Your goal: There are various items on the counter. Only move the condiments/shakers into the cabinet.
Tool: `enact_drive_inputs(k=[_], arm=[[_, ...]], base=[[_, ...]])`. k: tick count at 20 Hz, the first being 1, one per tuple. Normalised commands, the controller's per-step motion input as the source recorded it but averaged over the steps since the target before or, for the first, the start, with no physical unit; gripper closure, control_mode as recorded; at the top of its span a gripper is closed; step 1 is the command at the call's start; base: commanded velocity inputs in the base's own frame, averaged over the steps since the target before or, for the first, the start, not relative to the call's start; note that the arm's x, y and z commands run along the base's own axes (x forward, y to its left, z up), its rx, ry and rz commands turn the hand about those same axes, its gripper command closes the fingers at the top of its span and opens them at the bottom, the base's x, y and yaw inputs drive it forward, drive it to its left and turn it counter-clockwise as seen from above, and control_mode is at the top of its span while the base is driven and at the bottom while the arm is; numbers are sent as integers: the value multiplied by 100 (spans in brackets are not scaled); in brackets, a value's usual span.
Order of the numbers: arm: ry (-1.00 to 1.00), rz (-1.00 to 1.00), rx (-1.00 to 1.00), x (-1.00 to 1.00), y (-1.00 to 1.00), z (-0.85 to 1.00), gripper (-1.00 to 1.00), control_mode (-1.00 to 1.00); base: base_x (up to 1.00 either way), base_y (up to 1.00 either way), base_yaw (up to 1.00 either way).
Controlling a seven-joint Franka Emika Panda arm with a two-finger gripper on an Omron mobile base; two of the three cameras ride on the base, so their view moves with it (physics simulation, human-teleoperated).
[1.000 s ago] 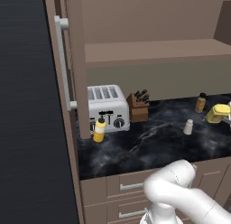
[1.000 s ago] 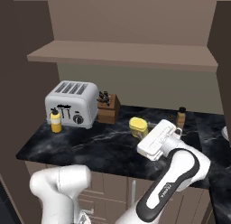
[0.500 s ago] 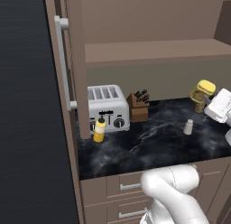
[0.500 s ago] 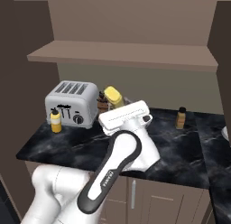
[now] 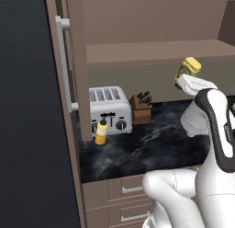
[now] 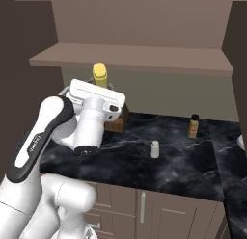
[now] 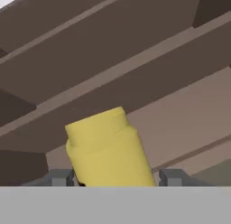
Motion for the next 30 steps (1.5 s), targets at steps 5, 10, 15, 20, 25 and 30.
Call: enact_drive_inputs(k=[5, 10, 15, 20, 25, 30], arm=[[45, -27, 24, 0, 12, 100, 100, -100], [19, -13, 8, 2, 8, 51, 100, -100], [-9, 3, -17, 0, 22, 56, 100, -100], [0, 0, -21, -18, 7, 100, 100, -100], [14, 0, -2, 34, 2, 67, 100, -100], [25, -7, 2, 52, 0, 22, 100, -100]], base=[[0, 0, 0], [0, 0, 0], [0, 0, 0], [0, 0, 0], [0, 0, 0], [0, 0, 0]])
